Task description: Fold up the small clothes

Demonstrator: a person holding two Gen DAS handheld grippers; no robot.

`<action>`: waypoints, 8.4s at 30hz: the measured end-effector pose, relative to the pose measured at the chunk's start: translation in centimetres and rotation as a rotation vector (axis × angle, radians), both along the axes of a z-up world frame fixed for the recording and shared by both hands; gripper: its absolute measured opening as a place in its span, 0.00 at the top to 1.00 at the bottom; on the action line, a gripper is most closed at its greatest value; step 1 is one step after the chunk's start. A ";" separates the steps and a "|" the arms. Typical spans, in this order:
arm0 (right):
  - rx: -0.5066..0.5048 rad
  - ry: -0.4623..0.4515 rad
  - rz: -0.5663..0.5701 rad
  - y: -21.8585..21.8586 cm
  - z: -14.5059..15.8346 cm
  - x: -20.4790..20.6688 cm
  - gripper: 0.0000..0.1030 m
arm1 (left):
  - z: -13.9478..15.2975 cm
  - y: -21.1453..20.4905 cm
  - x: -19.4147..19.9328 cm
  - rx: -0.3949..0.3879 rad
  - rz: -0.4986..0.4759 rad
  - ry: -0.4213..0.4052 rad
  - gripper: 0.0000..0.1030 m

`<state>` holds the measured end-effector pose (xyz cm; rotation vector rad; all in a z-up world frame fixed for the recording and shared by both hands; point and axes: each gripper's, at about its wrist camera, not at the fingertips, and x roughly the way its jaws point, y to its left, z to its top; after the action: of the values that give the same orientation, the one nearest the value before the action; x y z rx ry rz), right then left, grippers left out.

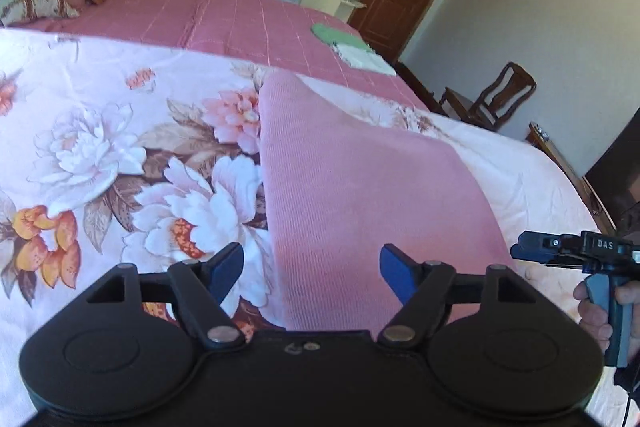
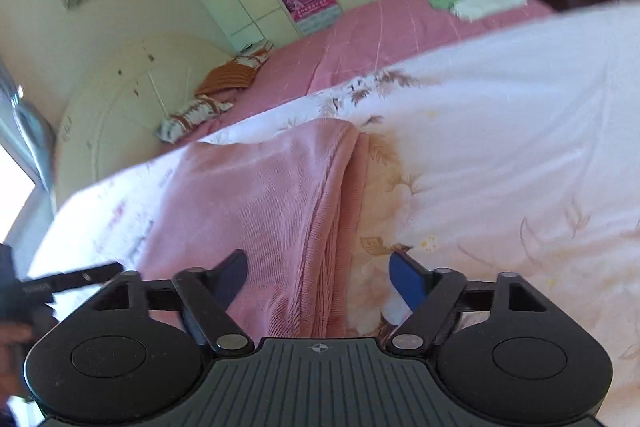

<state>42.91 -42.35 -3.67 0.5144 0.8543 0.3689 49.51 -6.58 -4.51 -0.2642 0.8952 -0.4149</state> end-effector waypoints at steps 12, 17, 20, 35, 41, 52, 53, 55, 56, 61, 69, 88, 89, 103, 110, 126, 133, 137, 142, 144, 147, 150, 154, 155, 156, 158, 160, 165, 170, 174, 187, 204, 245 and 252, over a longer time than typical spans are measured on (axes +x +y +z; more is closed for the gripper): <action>0.072 0.064 0.163 0.1 -1.7 3.0 0.26 | -3.2 -0.3 4.2 -0.118 -0.060 0.190 0.28; 0.023 0.061 0.206 1.3 -1.6 3.5 0.26 | -3.2 -1.0 4.7 -0.111 -0.098 0.185 0.32; 0.044 0.055 0.229 1.9 -2.0 3.5 0.31 | -3.2 -1.4 5.0 -0.111 -0.112 0.189 0.33; 0.110 0.062 0.192 2.2 -2.9 5.2 0.59 | -3.3 -2.5 5.6 -0.093 -0.122 0.182 0.40; -0.152 -0.009 0.155 6.5 -1.1 3.9 0.78 | -1.3 -4.9 4.3 0.037 -0.108 0.076 0.66; -0.345 -0.137 0.129 11.6 3.7 1.2 0.80 | 2.9 -3.7 1.2 0.039 -0.183 -0.065 0.70; -0.361 -0.148 0.130 12.4 4.3 0.9 0.80 | 3.2 -3.0 0.8 0.030 -0.188 -0.073 0.70; -0.385 -0.165 0.128 14.0 5.3 0.4 0.80 | 3.9 -1.5 0.3 0.014 -0.196 -0.084 0.70; -0.392 -0.170 0.126 14.7 5.7 0.2 0.80 | 4.2 -0.5 0.2 0.008 -0.200 -0.090 0.70; -0.412 -0.200 0.124 20.5 7.5 -0.9 0.80 | 5.8 6.3 -0.3 0.004 -0.210 -0.104 0.70; -0.375 -0.223 0.176 33.5 7.4 -0.4 0.80 | 6.9 18.3 -1.2 0.052 -0.160 -0.086 0.70; -0.302 -0.042 0.181 43.0 -0.4 0.8 0.80 | -0.8 31.0 -1.7 -0.097 -0.074 0.038 0.62; -0.282 -0.022 0.174 42.6 -1.0 0.9 0.79 | -1.2 31.4 -1.9 -0.110 -0.070 0.035 0.59; -0.341 -0.186 0.064 40.9 3.0 1.8 0.76 | 2.9 31.1 0.4 -0.069 -0.086 -0.109 0.63; -0.530 -0.100 0.125 43.0 -1.9 5.6 0.94 | -0.5 28.4 0.8 0.083 -0.141 -0.115 0.63; -0.529 -0.148 0.263 43.3 -1.0 -4.6 1.00 | 0.8 28.8 -8.9 0.152 -0.136 -0.212 0.62; -0.501 -0.132 0.218 42.6 -0.3 -6.2 1.00 | 1.1 28.5 -11.8 0.245 -0.126 -0.212 0.64; -0.483 -0.159 0.208 42.2 1.4 -8.3 1.00 | 1.1 29.1 -14.4 0.249 -0.070 -0.182 0.64; -0.487 -0.099 0.238 42.3 -0.2 -9.6 1.00 | -0.4 29.5 -14.9 0.240 0.013 -0.123 0.62; -0.488 -0.105 0.235 42.3 -1.1 -9.9 1.00 | -0.6 29.5 -14.9 0.237 0.032 -0.118 0.61; -0.482 -0.121 0.232 42.0 -1.3 -10.2 1.00 | -0.6 29.4 -15.1 0.239 0.058 -0.111 0.60; -0.466 -0.120 0.225 41.5 -1.4 -10.4 1.00 | -0.5 29.0 -15.2 0.254 0.080 -0.107 0.60; -0.456 -0.122 0.203 41.5 -1.4 -10.6 1.00 | -0.2 28.4 -15.6 0.275 0.104 -0.100 0.60; -0.457 -0.120 0.196 41.6 -1.4 -10.6 1.00 | -0.1 28.3 -15.8 0.281 0.107 -0.101 0.60; -0.458 -0.119 0.190 41.7 -1.4 -10.7 1.00 | -0.1 28.2 -15.9 0.285 0.112 -0.101 0.60; -0.461 -0.117 0.182 41.8 -1.3 -10.7 1.00 | 0.0 28.0 -16.2 0.289 0.123 -0.097 0.61; -0.468 -0.112 0.182 41.9 -1.3 -10.8 1.00 | 0.1 27.6 -16.6 0.305 0.131 -0.095 0.61; -0.509 -0.092 0.210 42.1 -0.7 -11.7 1.00 | 1.0 26.5 -19.8 0.330 0.164 -0.082 0.59; -0.436 -0.085 0.184 40.1 2.7 -16.9 0.97 | 5.0 25.3 -27.3 0.290 0.232 -0.216 0.29; -0.356 -0.200 0.052 37.6 5.9 -23.6 0.00 | 7.9 24.1 -32.8 0.286 0.247 -0.257 0.23; -0.401 -0.302 -0.041 34.3 13.9 -39.9 0.00 | 16.4 18.9 -45.6 0.331 0.237 -0.435 0.19; -0.414 -0.414 -0.014 34.9 18.0 -46.4 0.00 | 18.5 16.8 -50.3 0.400 0.313 -0.512 0.00; -0.421 -0.439 -0.011 35.4 18.8 -47.6 0.00 | 19.0 16.9 -51.7 0.353 0.298 -0.526 0.00; -0.417 -0.441 -0.016 35.1 18.8 -47.7 0.00 | 19.1 16.8 -51.6 0.353 0.296 -0.523 0.00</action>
<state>-4.74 -7.29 15.11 0.0447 0.4776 0.2650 -2.10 10.21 14.61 0.0420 0.3931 -0.0364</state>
